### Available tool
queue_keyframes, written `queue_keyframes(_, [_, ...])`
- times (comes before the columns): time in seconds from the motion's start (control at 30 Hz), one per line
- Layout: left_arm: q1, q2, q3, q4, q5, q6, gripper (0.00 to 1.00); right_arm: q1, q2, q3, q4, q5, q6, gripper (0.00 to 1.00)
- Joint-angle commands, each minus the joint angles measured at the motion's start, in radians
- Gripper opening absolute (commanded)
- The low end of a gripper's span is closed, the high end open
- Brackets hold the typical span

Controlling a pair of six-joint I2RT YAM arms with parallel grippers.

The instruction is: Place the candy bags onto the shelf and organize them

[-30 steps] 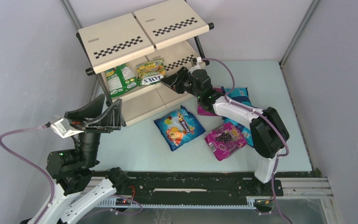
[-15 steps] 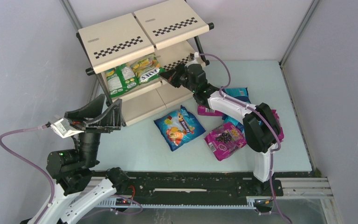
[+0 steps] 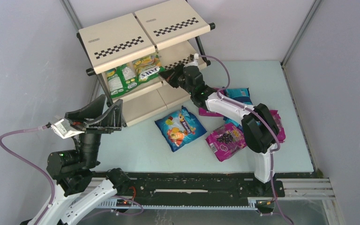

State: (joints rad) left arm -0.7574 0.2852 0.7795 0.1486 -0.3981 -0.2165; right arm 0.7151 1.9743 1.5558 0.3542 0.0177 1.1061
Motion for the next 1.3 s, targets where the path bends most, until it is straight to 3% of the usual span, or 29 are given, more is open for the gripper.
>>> queue_keyframes(0.0, [-0.01,0.003,-0.007,0.025,-0.016,0.026,1.0,-0.005,-0.033,0.047,-0.056,-0.006,-0.078,0.4])
queue_keyframes(0.1, [-0.014,0.001,-0.008,0.028,-0.021,0.03,1.0,-0.011,-0.119,0.025,-0.158,-0.039,-0.174,0.62])
queue_keyframes(0.2, [-0.014,0.004,-0.008,0.029,-0.024,0.034,1.0,-0.014,-0.237,-0.058,-0.271,-0.041,-0.304,0.73])
queue_keyframes(0.37, [-0.014,0.011,-0.01,0.031,-0.025,0.035,1.0,0.01,-0.46,-0.27,-0.476,-0.025,-0.513,0.8])
queue_keyframes(0.5, [-0.014,0.031,-0.011,0.029,-0.017,0.034,1.0,0.065,-0.557,-0.459,-0.622,0.041,-0.583,0.8])
queue_keyframes(0.73, [-0.015,0.089,-0.011,0.026,0.01,0.019,1.0,0.18,-0.806,-0.838,-0.685,0.178,-0.501,0.82])
queue_keyframes(0.9, [-0.013,0.138,-0.006,0.018,0.025,0.011,1.0,0.195,-1.023,-0.925,-0.869,0.318,-0.433,0.89])
queue_keyframes(1.03, [-0.006,0.156,-0.005,0.016,0.033,0.003,1.0,0.087,-1.169,-0.952,-0.961,0.354,-0.423,0.96])
queue_keyframes(1.27, [-0.003,0.149,-0.005,0.016,0.033,0.0,1.0,-0.268,-1.206,-0.963,-0.89,0.141,-0.511,0.98])
